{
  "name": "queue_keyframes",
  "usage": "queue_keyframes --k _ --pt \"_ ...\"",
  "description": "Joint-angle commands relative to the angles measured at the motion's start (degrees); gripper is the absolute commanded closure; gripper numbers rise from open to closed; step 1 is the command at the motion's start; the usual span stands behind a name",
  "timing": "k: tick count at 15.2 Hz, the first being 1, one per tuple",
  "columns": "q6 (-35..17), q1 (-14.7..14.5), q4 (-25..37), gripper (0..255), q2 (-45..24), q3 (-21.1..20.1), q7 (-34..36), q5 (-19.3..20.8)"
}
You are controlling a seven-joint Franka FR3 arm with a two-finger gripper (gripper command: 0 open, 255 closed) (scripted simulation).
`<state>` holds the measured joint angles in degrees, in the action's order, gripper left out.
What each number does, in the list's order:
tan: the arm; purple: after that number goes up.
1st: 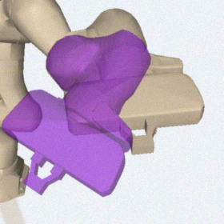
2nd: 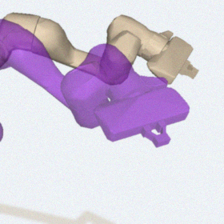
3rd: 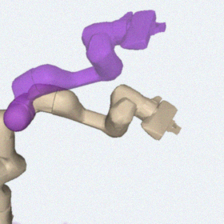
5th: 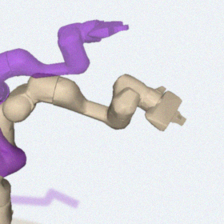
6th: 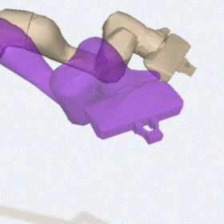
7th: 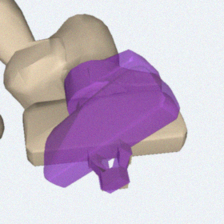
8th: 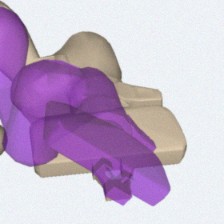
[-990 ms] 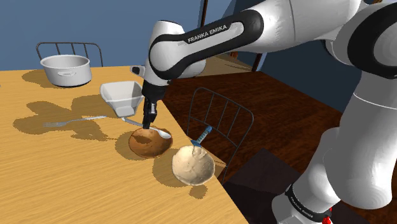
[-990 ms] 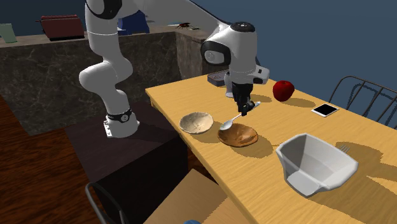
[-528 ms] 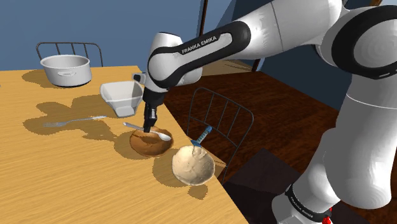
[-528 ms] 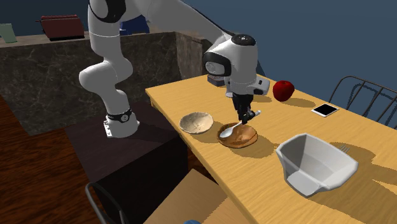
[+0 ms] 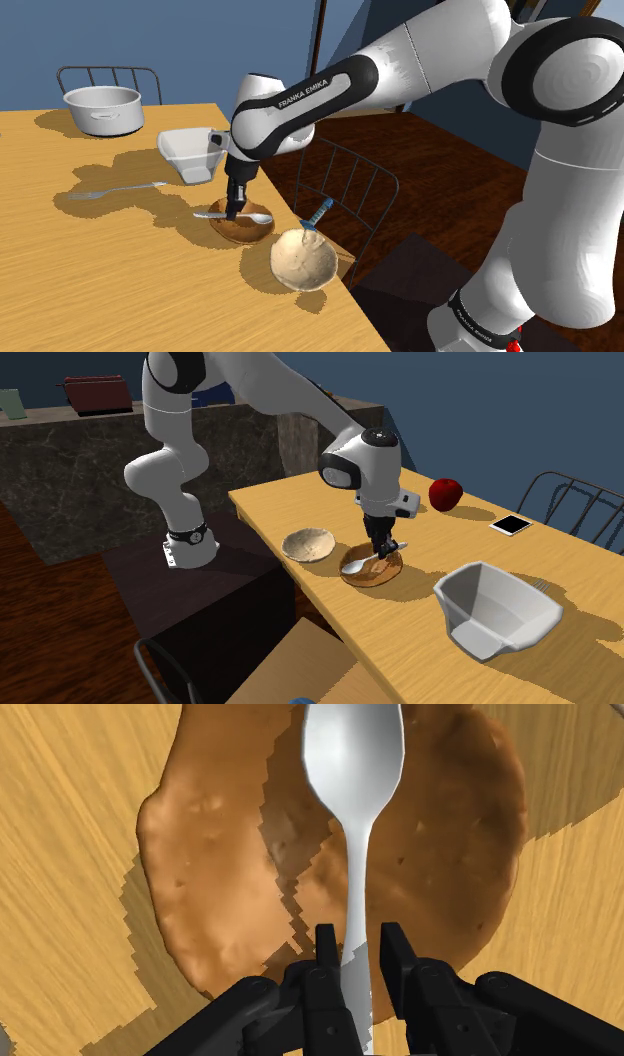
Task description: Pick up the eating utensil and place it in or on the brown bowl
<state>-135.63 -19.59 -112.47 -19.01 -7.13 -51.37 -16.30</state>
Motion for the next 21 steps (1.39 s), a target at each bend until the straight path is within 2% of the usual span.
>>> queue_keyframes --k 1,8,9,14,18,21 --pt "-1.2 0.0 -0.5 255 -0.8 0.0 -0.4 -0.2" --pt "-1.2 0.0 -0.5 255 -0.8 0.0 -0.4 -0.2" --pt "-1.2 0.0 -0.6 0 -0.7 -0.1 -0.4 -0.2" --pt "-1.2 0.0 -0.5 0 -0.8 0.0 -0.4 -0.2" --pt "4.7 1.0 0.5 0 3.9 0.5 -0.1 0.3" --pt "4.7 1.0 0.5 0 3.9 0.5 -0.1 0.3"
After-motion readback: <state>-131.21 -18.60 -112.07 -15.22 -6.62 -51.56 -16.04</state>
